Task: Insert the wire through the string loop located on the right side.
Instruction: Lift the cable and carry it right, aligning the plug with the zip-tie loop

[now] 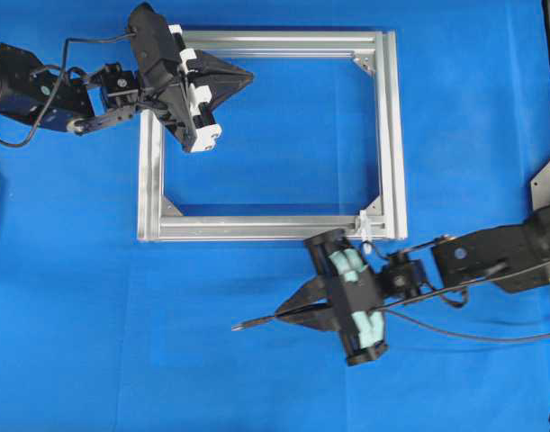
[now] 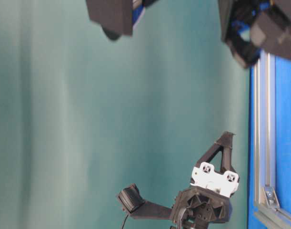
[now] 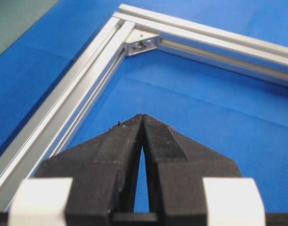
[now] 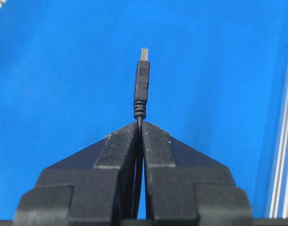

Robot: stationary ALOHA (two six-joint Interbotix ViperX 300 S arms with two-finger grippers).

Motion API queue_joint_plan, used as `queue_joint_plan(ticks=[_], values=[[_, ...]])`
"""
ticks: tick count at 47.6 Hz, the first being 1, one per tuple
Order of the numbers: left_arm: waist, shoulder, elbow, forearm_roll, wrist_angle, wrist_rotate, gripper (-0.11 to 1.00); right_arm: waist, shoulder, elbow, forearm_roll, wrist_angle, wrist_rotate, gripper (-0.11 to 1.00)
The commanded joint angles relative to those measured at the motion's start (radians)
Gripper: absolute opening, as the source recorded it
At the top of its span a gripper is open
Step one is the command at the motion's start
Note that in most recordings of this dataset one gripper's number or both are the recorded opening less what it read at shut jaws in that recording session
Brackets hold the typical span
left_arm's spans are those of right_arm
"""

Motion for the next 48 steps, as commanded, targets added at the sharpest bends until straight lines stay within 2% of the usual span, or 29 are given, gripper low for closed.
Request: queue_joint_plan(ticks=[1, 16, 26, 38, 48], values=[[0.002, -0.031, -0.009, 0.003, -0.006, 0.002, 0.0, 0.0, -0.061, 0.032, 0.011, -0.008, 0.003, -0.04], [0.005, -0.031, -0.011, 0.003, -0.006, 0.002, 0.0, 0.006, -0.276, 0.291, 0.081, -0.015, 0.005, -0.04], [0.006, -0.031, -0.009, 0.003, -0.006, 0.002, 0.0, 0.006, -0.448, 0.446, 0.101, -0.006, 0.005, -0.04], [0.006, -0.031, -0.009, 0.003, -0.006, 0.0, 0.0, 0.006, -0.644, 0.557, 0.107, 0.103, 0.005, -0.04], [0.006, -0.031, -0.011, 0.003, -0.006, 0.0, 0.0, 0.0, -0.735, 0.604, 0.115, 0.173, 0.005, -0.04]])
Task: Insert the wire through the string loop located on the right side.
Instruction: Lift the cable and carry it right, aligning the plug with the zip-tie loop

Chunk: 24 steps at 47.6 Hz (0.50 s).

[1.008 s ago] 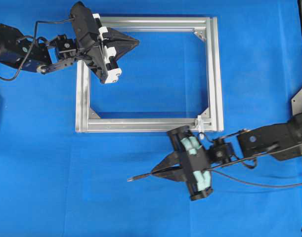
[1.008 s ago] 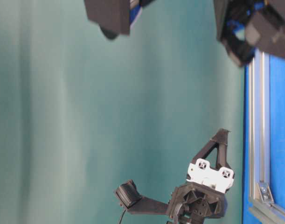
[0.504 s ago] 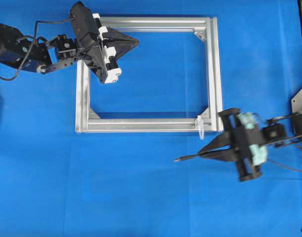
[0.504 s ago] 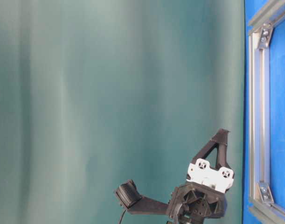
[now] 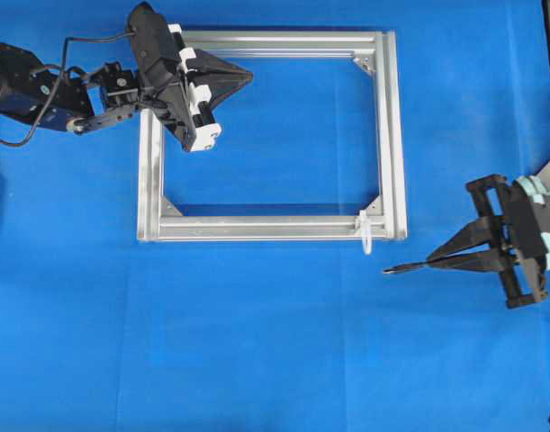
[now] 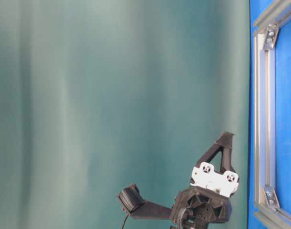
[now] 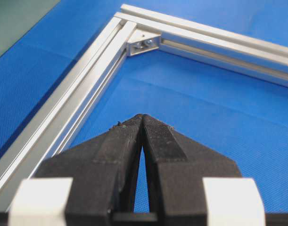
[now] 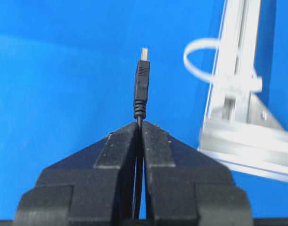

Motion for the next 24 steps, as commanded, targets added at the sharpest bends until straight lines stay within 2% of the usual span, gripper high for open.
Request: queue_joint_plan(ticks=[1, 16, 24], values=[[0.003, -0.032, -0.011, 0.002, -0.006, 0.0, 0.0, -0.003, -0.021, 0.002, 0.005, 0.015, 0.002, -0.04], [0.003, -0.032, -0.011, 0.002, -0.006, 0.0, 0.0, -0.023, -0.021, 0.011, 0.005, 0.012, -0.002, -0.04], [0.003, -0.032, -0.012, 0.002, -0.006, 0.0, 0.0, -0.091, -0.021, 0.012, 0.002, 0.012, -0.006, -0.04]])
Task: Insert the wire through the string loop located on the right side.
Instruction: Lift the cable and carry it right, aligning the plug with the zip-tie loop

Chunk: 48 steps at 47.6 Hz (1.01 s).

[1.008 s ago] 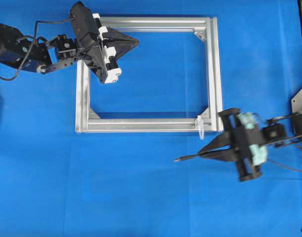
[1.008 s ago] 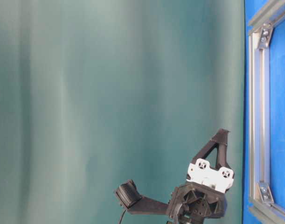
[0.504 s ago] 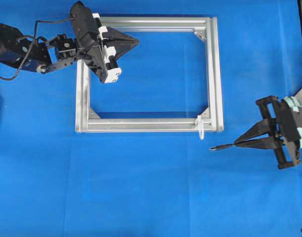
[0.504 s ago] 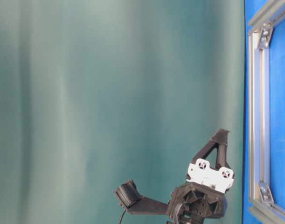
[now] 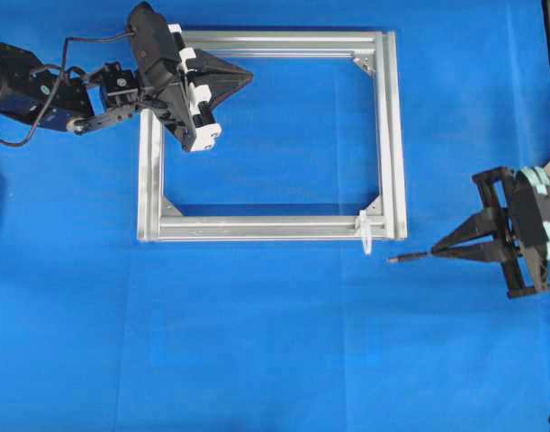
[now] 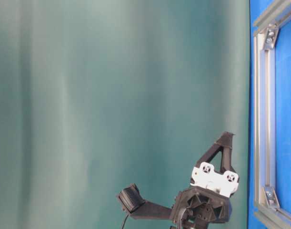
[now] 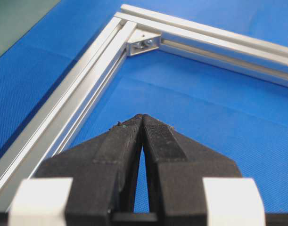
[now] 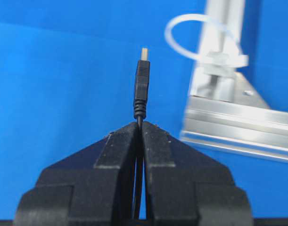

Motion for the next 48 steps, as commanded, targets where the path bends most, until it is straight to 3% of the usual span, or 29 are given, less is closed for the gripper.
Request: queue_joint_plan(ticks=[1, 10, 48], values=[[0.003, -0.031, -0.012, 0.003, -0.006, 0.0, 0.0, -0.051, 0.003, -0.006, 0.0, -0.008, -0.002, -0.04], [0.003, -0.031, -0.009, 0.003, -0.006, 0.0, 0.0, -0.132, 0.003, 0.002, -0.011, -0.008, -0.006, -0.04], [0.003, -0.031, -0.008, 0.003, -0.006, 0.0, 0.0, -0.138, 0.003, 0.0, -0.017, -0.008, -0.008, -0.04]])
